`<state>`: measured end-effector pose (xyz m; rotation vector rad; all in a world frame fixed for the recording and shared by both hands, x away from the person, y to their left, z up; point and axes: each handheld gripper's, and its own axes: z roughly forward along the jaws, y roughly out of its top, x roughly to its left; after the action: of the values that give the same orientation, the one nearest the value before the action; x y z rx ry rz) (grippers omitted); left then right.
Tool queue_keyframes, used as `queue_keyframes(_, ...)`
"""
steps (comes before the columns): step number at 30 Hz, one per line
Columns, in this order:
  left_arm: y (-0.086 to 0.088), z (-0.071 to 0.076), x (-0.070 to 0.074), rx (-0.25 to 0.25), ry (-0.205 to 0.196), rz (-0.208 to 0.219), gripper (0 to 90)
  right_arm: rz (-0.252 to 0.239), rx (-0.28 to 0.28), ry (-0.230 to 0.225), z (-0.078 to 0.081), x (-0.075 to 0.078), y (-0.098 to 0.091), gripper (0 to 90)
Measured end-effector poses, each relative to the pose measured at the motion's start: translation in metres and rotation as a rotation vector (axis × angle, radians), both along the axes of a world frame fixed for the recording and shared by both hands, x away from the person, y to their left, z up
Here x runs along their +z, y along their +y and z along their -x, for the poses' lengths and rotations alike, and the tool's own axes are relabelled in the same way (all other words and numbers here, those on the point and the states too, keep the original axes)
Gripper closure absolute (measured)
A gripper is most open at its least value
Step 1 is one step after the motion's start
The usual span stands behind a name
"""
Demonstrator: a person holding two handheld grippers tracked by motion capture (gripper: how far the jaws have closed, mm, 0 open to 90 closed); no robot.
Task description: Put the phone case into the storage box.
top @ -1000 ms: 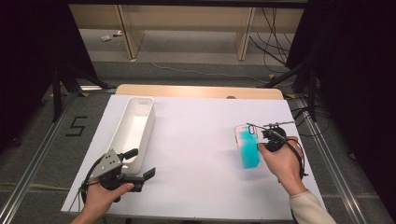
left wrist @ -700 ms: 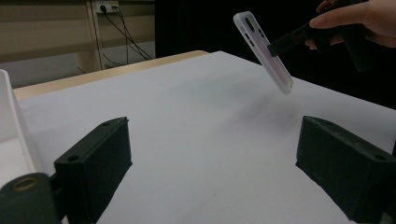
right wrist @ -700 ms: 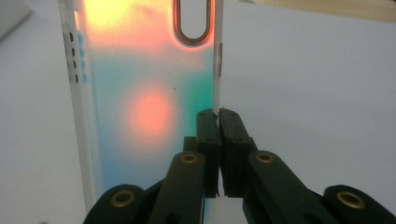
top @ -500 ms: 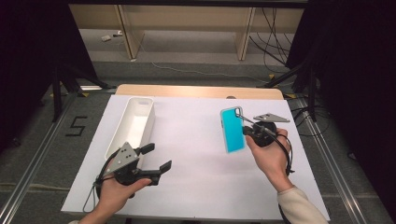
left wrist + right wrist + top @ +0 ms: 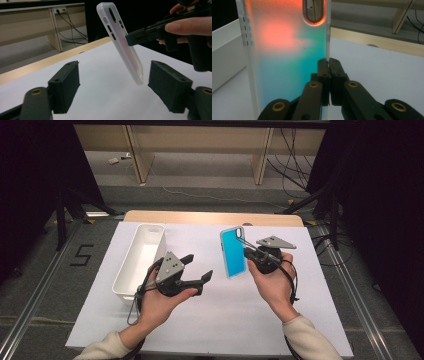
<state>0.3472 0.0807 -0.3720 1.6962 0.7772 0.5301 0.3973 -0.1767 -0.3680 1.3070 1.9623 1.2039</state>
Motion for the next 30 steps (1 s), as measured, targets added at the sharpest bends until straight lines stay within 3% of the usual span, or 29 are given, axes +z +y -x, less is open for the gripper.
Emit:
queue_keyframes(1,-0.002,-0.001,0.001,0.006,-0.009,-0.009,28.6,0.009,-0.001,-0.018,-0.001,0.000,0.002,88.9)
queue_keyframes(2,-0.004,-0.002,0.002,0.015,-0.015,-0.016,29.9,0.003,-0.004,-0.003,0.001,0.002,0.005,89.0)
queue_keyframes(3,-0.006,-0.003,0.003,0.019,-0.020,-0.015,30.9,-0.001,0.001,-0.024,0.000,0.002,0.007,89.0)
queue_keyframes(12,-0.019,-0.010,0.002,0.060,-0.032,-0.030,42.8,-0.008,0.019,-0.041,0.003,0.006,0.021,89.0)
queue_keyframes(19,-0.022,-0.016,0.001,0.104,-0.019,-0.037,48.4,-0.002,0.017,-0.047,0.005,0.007,0.026,89.0)
queue_keyframes(22,-0.023,-0.018,-0.001,0.109,-0.006,-0.040,50.2,0.004,0.016,-0.062,0.005,0.006,0.028,89.0)
queue_keyframes(23,-0.024,-0.019,-0.002,0.105,-0.006,-0.039,51.4,0.002,0.019,-0.046,0.006,0.007,0.029,89.0)
queue_keyframes(30,-0.026,-0.019,-0.002,0.100,-0.013,-0.041,65.2,0.015,0.011,-0.073,0.007,0.005,0.031,88.9)
